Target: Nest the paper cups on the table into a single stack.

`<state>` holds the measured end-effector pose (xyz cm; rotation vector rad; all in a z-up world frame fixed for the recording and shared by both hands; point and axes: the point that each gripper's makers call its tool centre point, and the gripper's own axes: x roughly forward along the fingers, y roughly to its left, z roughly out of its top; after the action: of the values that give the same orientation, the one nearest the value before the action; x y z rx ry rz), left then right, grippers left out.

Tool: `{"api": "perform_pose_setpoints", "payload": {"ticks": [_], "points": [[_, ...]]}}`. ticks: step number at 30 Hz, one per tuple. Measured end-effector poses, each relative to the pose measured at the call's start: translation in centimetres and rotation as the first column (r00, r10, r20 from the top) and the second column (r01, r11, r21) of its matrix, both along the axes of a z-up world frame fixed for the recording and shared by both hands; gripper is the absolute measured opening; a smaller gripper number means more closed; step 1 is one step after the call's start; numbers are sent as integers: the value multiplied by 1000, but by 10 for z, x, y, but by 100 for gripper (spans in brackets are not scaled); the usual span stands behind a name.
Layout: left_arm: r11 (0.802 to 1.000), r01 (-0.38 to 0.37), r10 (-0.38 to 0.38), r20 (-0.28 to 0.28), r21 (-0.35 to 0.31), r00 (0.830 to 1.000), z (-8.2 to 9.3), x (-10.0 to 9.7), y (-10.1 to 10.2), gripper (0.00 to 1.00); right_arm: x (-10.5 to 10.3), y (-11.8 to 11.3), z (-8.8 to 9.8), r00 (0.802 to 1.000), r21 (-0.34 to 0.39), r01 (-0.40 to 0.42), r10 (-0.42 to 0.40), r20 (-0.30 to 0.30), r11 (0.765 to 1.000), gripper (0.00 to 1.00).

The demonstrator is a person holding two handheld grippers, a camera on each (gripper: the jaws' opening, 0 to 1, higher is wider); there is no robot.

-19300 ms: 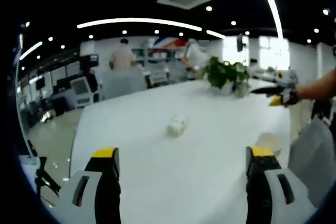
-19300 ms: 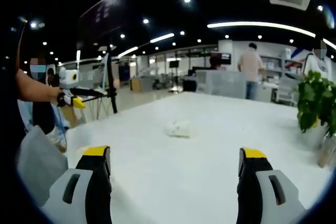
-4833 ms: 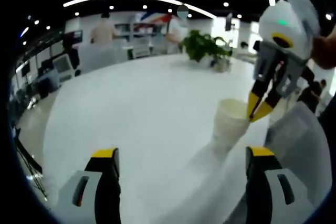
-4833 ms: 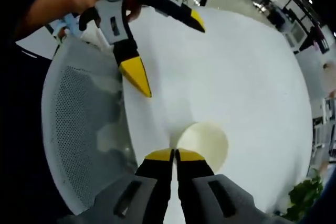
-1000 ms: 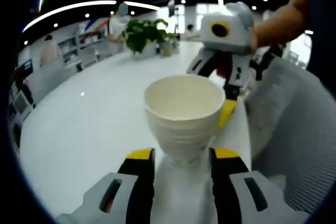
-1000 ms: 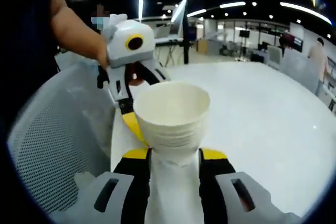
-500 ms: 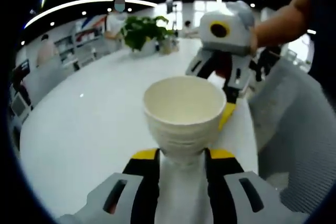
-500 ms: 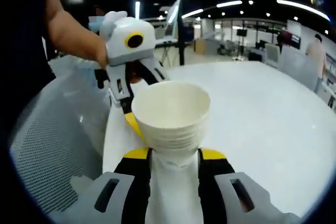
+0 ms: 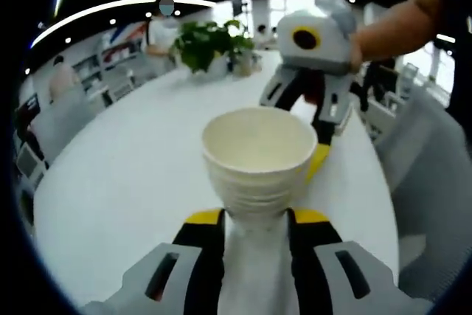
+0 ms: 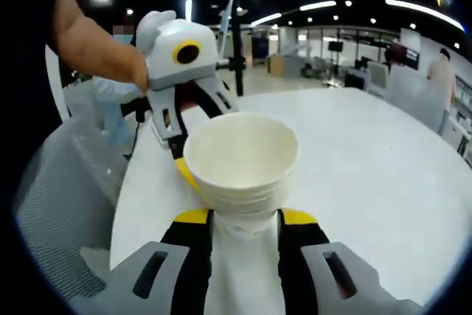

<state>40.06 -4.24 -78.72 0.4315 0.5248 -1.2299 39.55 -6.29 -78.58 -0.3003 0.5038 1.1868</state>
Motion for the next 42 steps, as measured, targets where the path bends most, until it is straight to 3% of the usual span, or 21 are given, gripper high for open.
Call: {"api": "perform_pose_setpoints", "payload": {"ticks": [9, 24, 32, 37, 39, 41, 42], "points": [[1000, -6, 6, 19, 3, 1000, 4, 50, 1, 32, 51, 1, 5, 999, -45, -21, 22, 25, 999, 31], [1000, 16, -16, -22, 12, 1000, -9, 100, -4, 32, 99, -4, -6, 1000, -64, 0, -1, -13, 998, 31], [1000, 11, -11, -47, 15, 999, -21, 104, -6, 33, 104, -4, -19, 999, -83, 10, -14, -49, 997, 31], [1000, 0, 1, -49, 14, 999, -21, 106, -6, 34, 106, -5, -19, 997, -76, 30, -35, -66, 997, 33], [998, -48, 51, -58, 51, 997, -27, 108, -1, 44, 105, -8, -22, 997, -94, 43, -50, -66, 995, 49], [996, -73, 77, -61, 59, 995, -32, 107, 3, 71, 102, -11, -20, 995, -88, 67, -73, -62, 994, 60], [991, -127, 129, -54, 51, 990, -32, 110, 7, 80, 102, -13, -20, 994, -85, 84, -89, -60, 993, 65]]}}
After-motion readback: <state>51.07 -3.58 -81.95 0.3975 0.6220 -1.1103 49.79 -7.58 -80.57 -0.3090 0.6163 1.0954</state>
